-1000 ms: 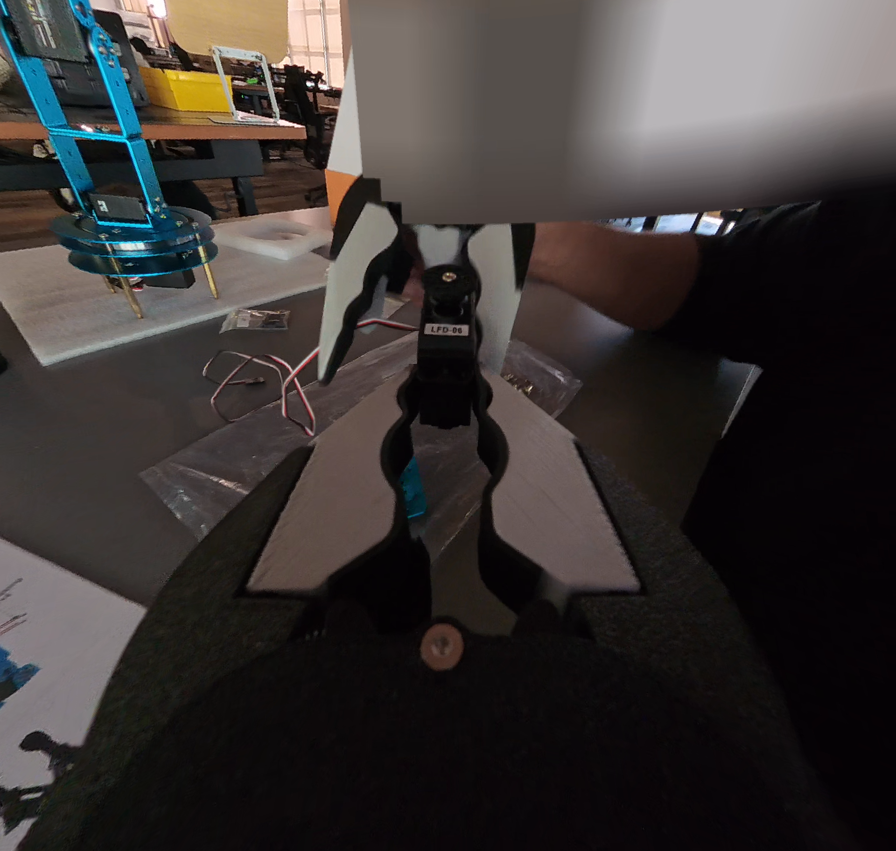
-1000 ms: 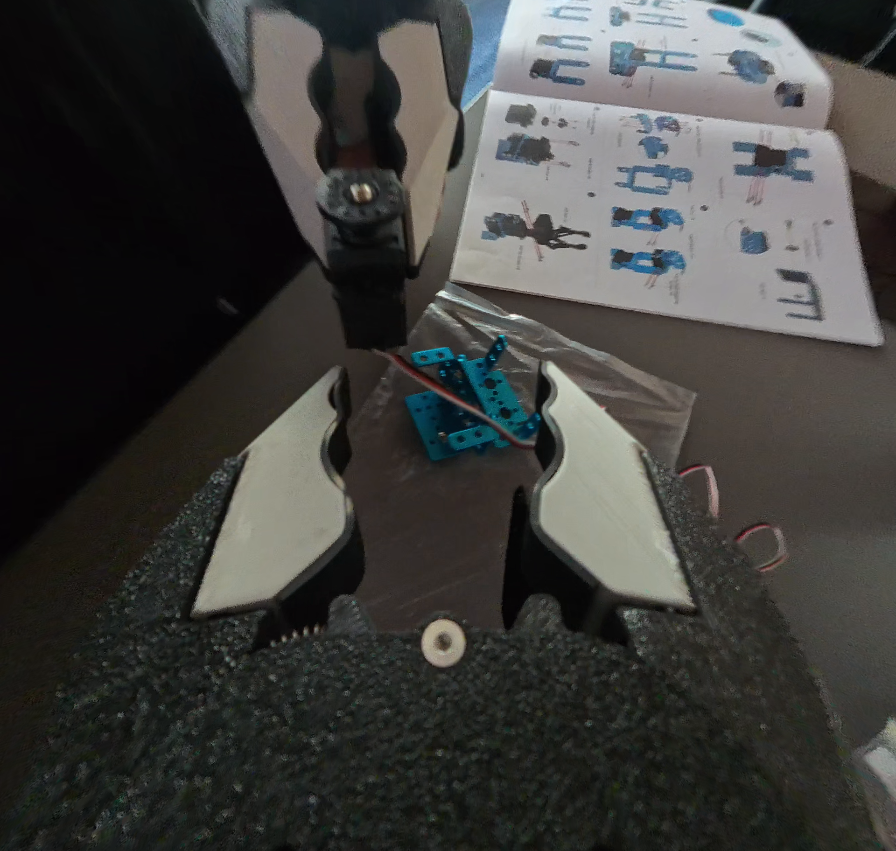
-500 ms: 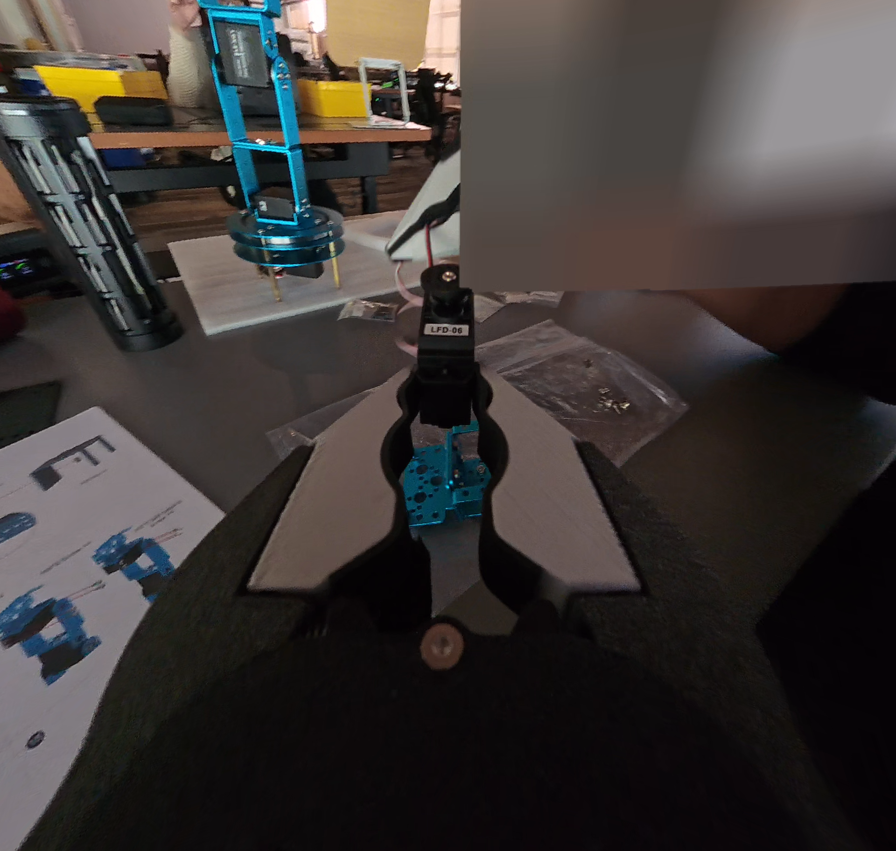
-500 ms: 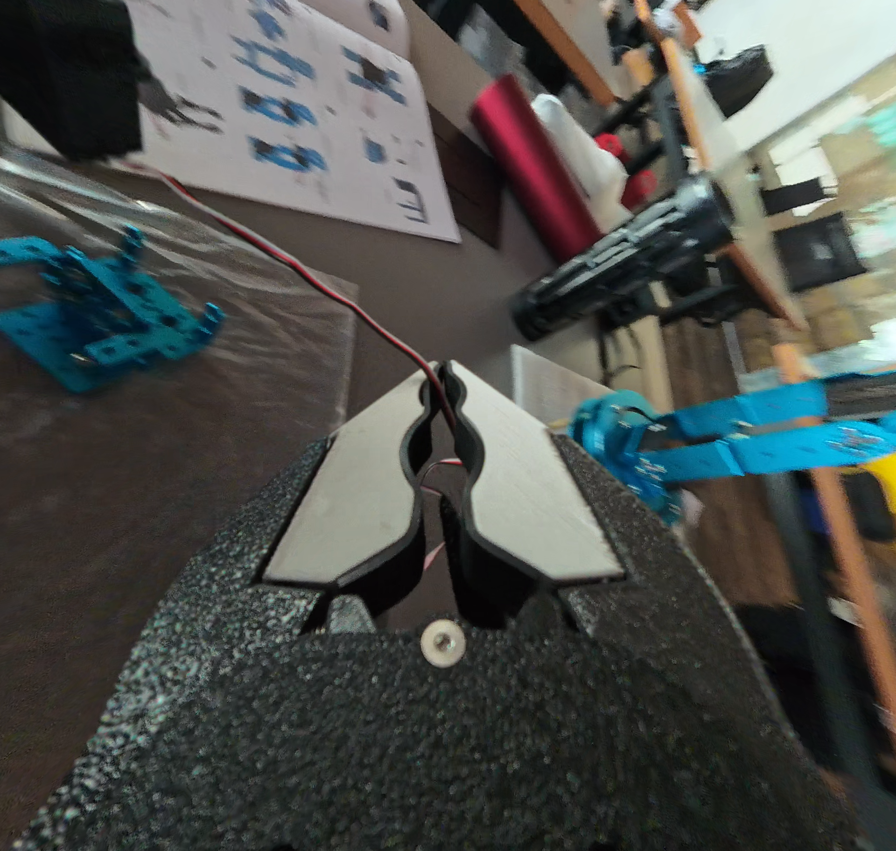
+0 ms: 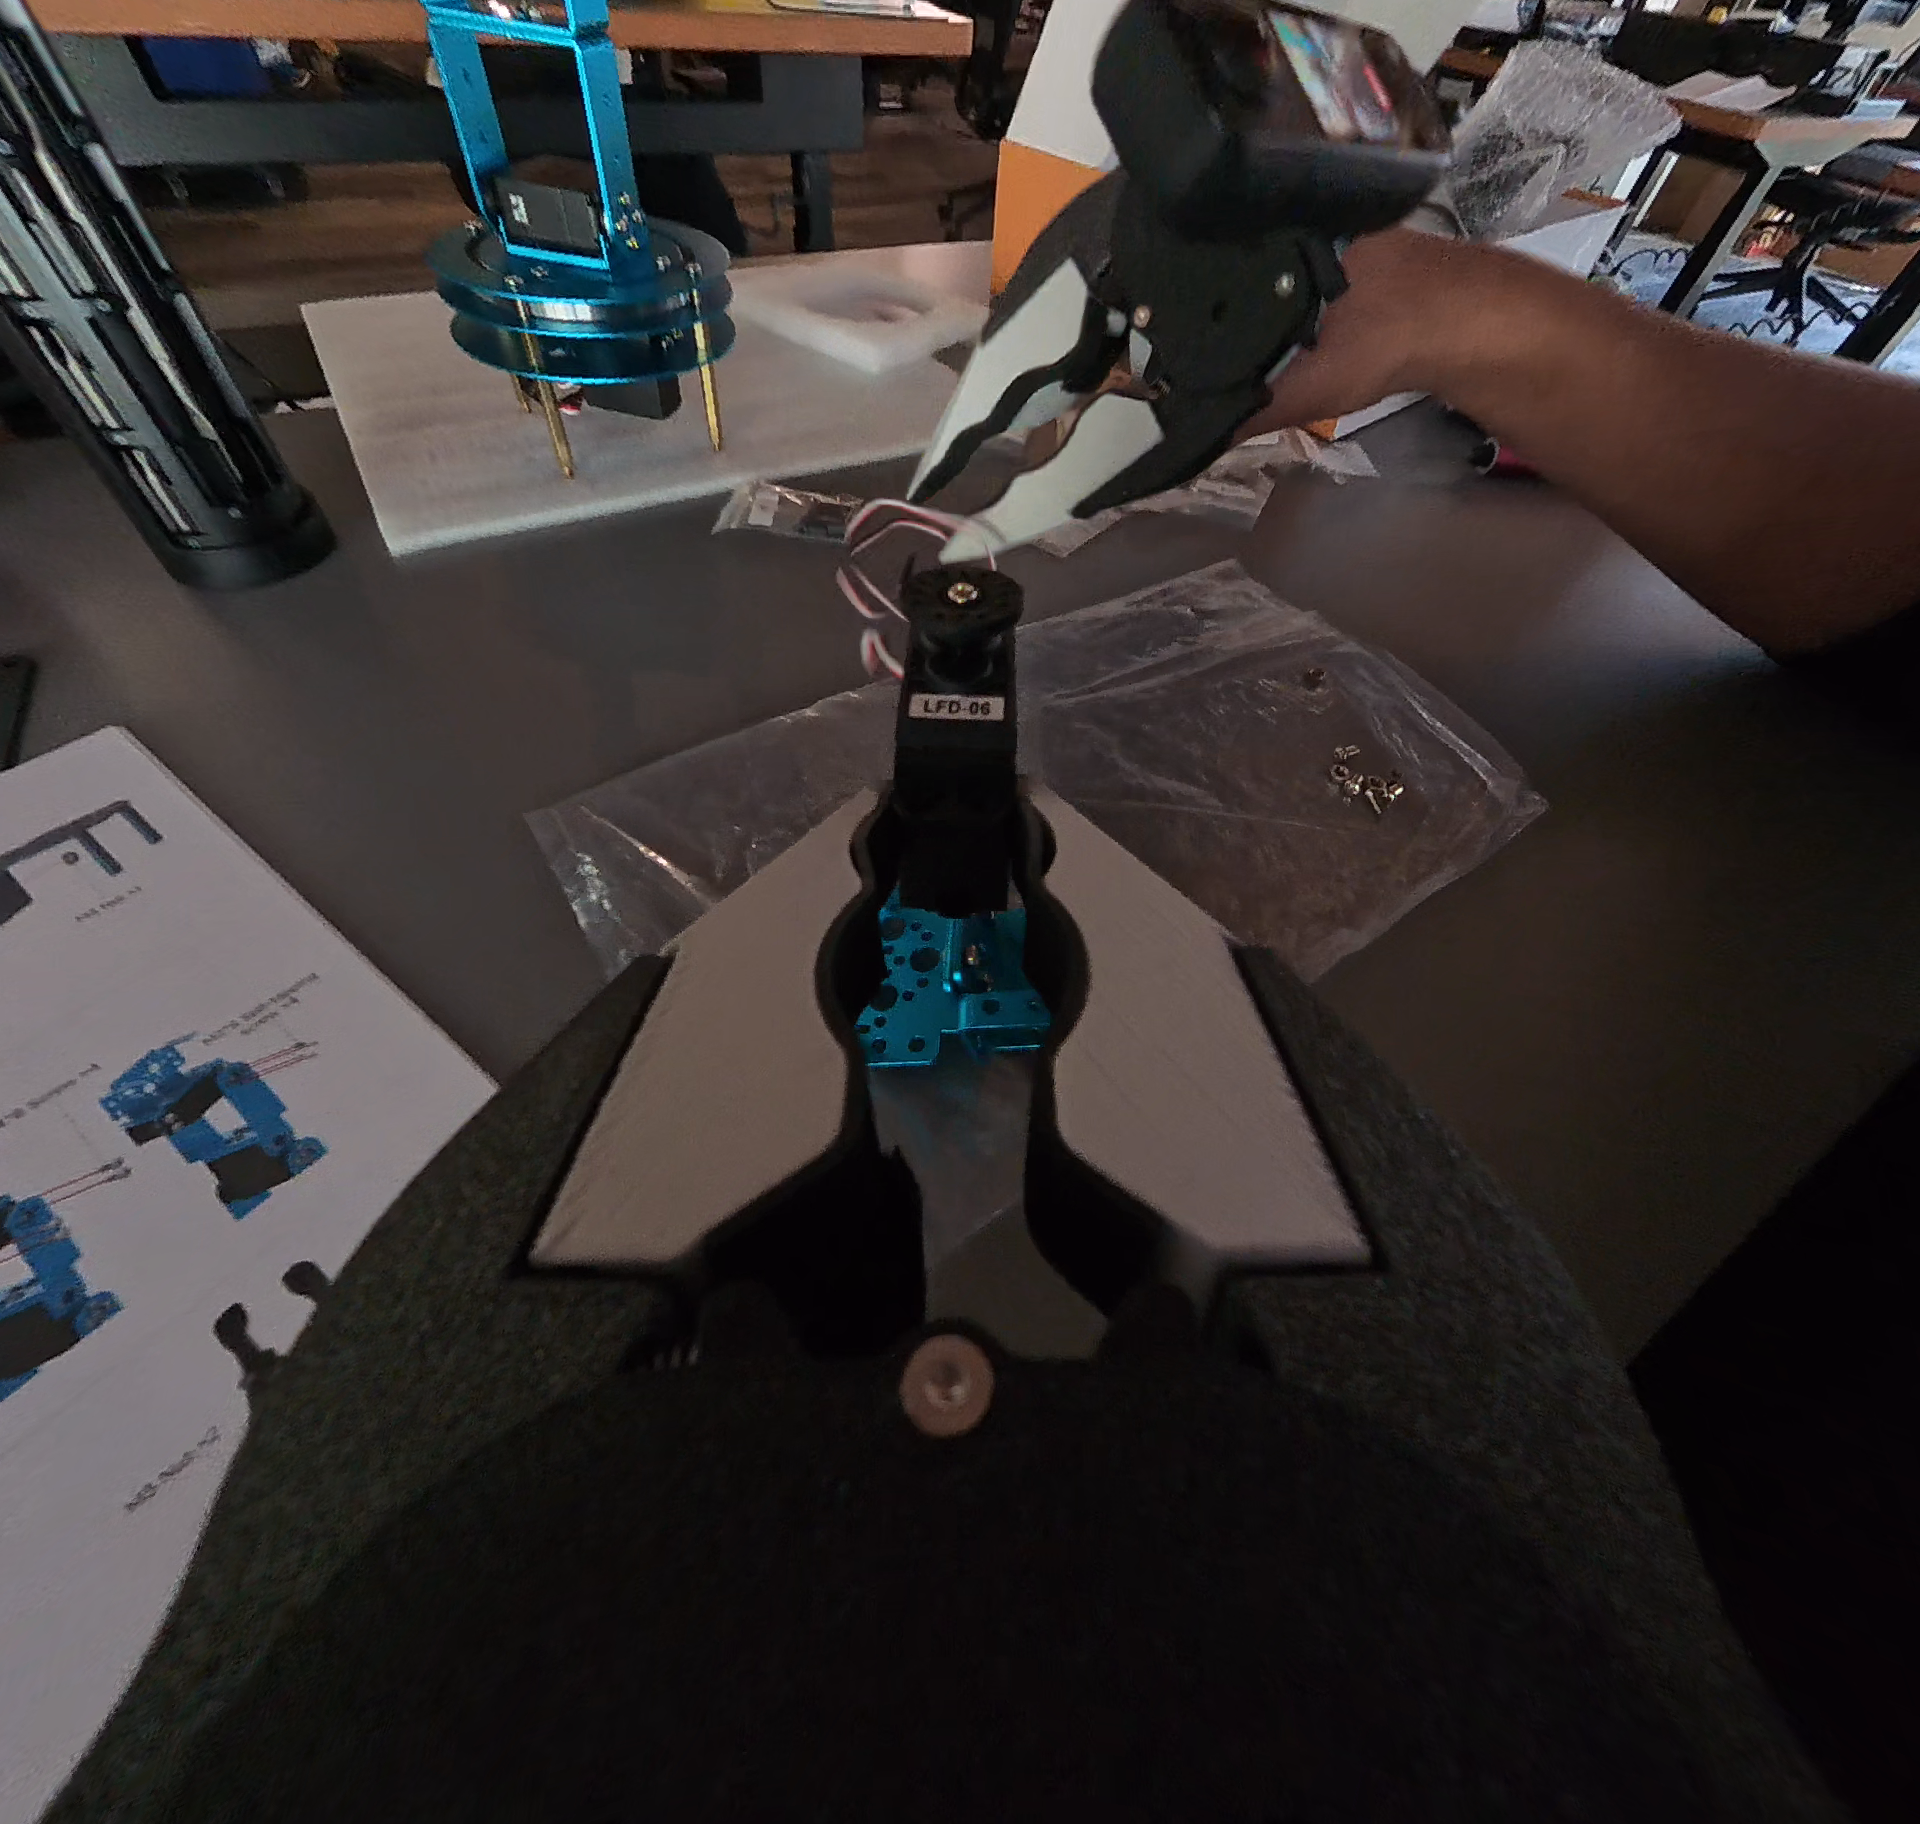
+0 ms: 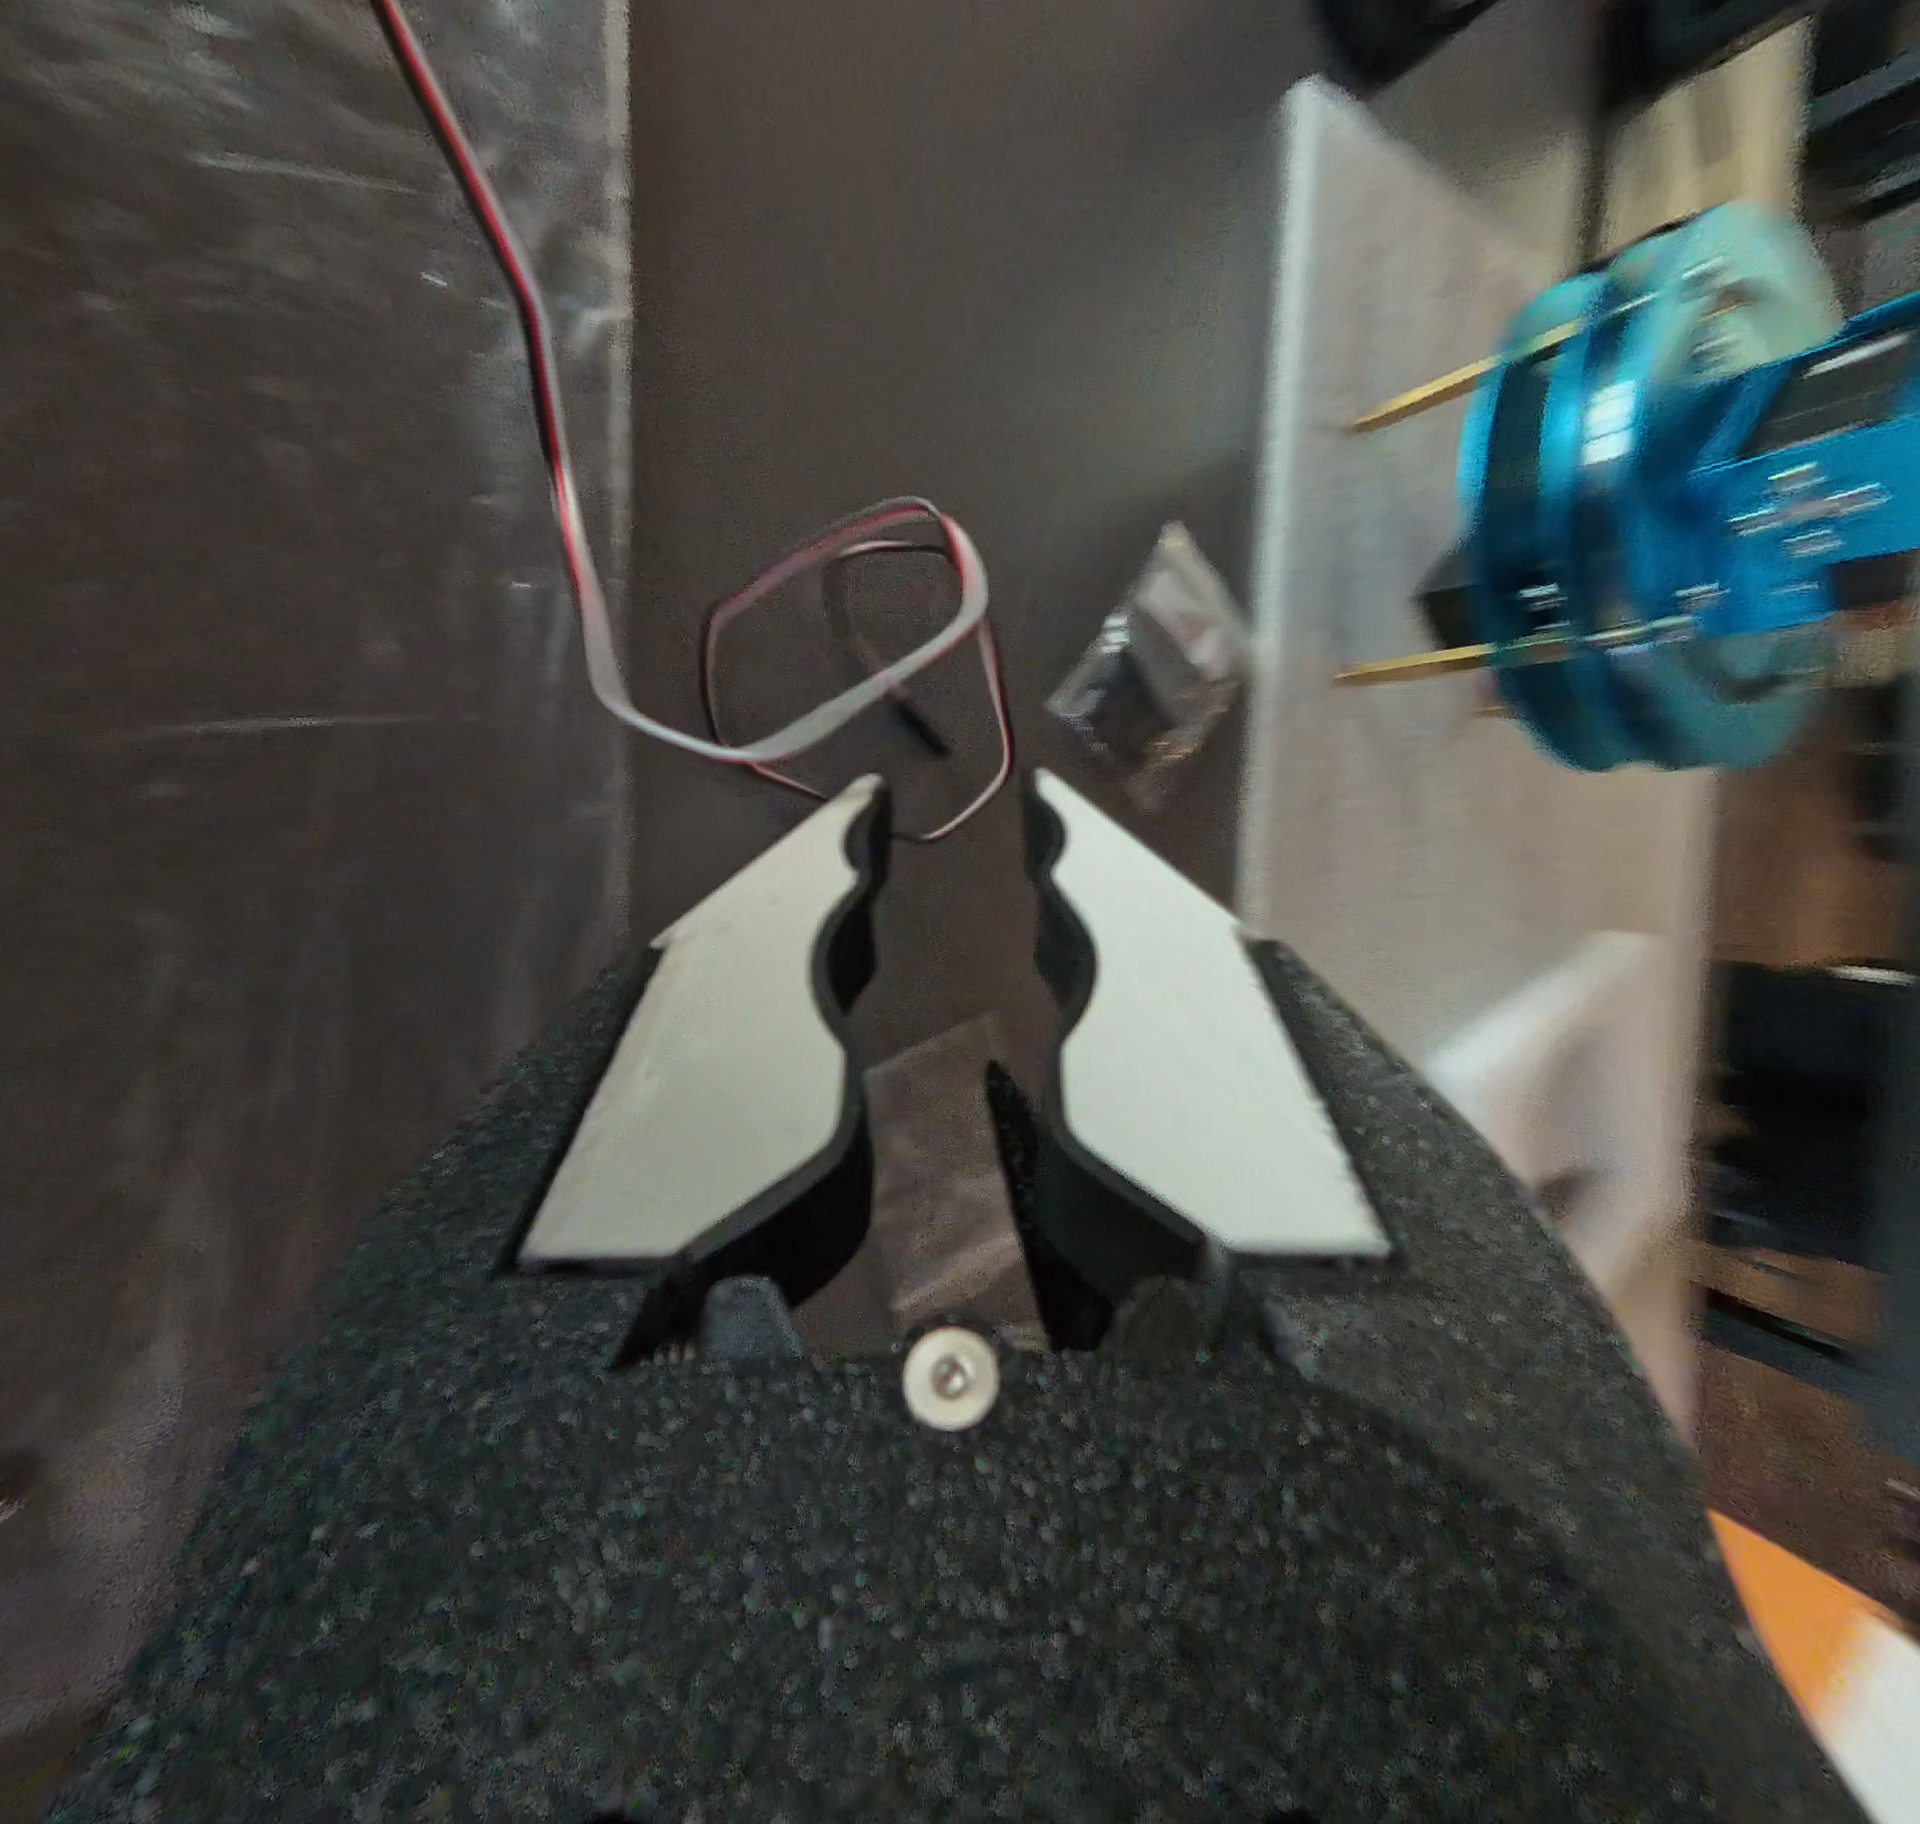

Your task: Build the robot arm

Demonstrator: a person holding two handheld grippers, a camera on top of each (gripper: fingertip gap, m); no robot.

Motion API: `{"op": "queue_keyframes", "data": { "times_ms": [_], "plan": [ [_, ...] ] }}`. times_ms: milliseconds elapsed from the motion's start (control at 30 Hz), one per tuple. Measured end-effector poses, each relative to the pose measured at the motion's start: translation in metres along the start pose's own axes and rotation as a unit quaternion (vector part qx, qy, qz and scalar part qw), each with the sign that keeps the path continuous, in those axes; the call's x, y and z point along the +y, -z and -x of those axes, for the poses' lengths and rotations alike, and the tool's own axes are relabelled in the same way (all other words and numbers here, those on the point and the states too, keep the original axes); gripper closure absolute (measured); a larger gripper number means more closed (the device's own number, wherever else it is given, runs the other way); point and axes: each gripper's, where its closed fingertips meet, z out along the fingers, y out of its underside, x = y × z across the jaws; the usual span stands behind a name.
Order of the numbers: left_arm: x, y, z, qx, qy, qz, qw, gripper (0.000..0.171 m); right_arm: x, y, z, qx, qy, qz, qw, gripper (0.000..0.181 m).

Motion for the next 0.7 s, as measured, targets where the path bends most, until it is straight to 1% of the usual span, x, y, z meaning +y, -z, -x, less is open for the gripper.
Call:
{"op": "queue_keyframes", "data": {
  "times_ms": [33, 67, 200, 267, 300, 333, 400, 433, 467, 500, 533, 567, 600, 667, 700],
  "plan": [
    [0.001, -0.001, -0.001, 0.002, -0.001, 0.002, 1.0, 0.152, 0.001, 0.002, 0.009, -0.048, -0.031, -0.002, 0.998, 0.14],
    [0.001, -0.001, -0.002, 0.002, -0.001, 0.002, 1.0, 0.152, 0.001, 0.006, 0.013, -0.082, -0.059, -0.005, 0.995, 0.127],
    [0.001, -0.003, -0.004, 0.001, -0.012, 0.006, 1.0, 0.152, -0.018, 0.043, 0.01, -0.167, -0.136, -0.078, 0.973, 0.124],
    [0.002, -0.004, -0.004, -0.002, -0.021, 0.011, 1.0, 0.152, -0.035, 0.062, 0.013, -0.204, -0.155, -0.118, 0.959, 0.122],
    [0.002, -0.005, -0.005, -0.003, -0.025, 0.013, 1.0, 0.152, -0.041, 0.067, 0.014, -0.209, -0.155, -0.127, 0.957, 0.122],
    [0.002, -0.006, -0.005, -0.005, -0.029, 0.013, 0.999, 0.152, -0.043, 0.07, 0.017, -0.21, -0.147, -0.12, 0.959, 0.122],
    [0.002, -0.006, -0.004, -0.009, -0.033, 0.015, 0.999, 0.152, -0.03, 0.068, 0.02, -0.195, -0.118, -0.068, 0.971, 0.119],
    [0.003, -0.006, -0.004, -0.01, -0.035, 0.016, 0.999, 0.152, -0.027, 0.068, 0.021, -0.194, -0.115, -0.056, 0.973, 0.116],
    [0.003, -0.006, -0.004, -0.01, -0.036, 0.018, 0.999, 0.152, -0.036, 0.072, 0.023, -0.208, -0.122, -0.076, 0.967, 0.116],
    [0.004, -0.006, -0.005, -0.008, -0.037, 0.019, 0.999, 0.152, -0.058, 0.08, 0.029, -0.233, -0.129, -0.124, 0.956, 0.122],
    [0.004, -0.007, -0.007, -0.003, -0.038, 0.021, 0.999, 0.152, -0.085, 0.091, 0.04, -0.272, -0.127, -0.18, 0.937, 0.127],
    [0.004, -0.008, -0.01, 0.002, -0.041, 0.022, 0.999, 0.152, -0.109, 0.102, 0.057, -0.316, -0.108, -0.219, 0.917, 0.13],
    [0.004, -0.009, -0.012, 0.006, -0.046, 0.023, 0.999, 0.152, -0.126, 0.105, 0.074, -0.339, -0.075, -0.228, 0.909, 0.13],
    [0.004, -0.01, -0.014, 0.008, -0.053, 0.024, 0.998, 0.152, -0.142, 0.095, 0.1, -0.336, 0.009, -0.203, 0.92, 0.122],
    [0.004, -0.01, -0.015, 0.008, -0.056, 0.024, 0.998, 0.152, -0.149, 0.09, 0.107, -0.325, 0.043, -0.197, 0.924, 0.123]
  ]
}}
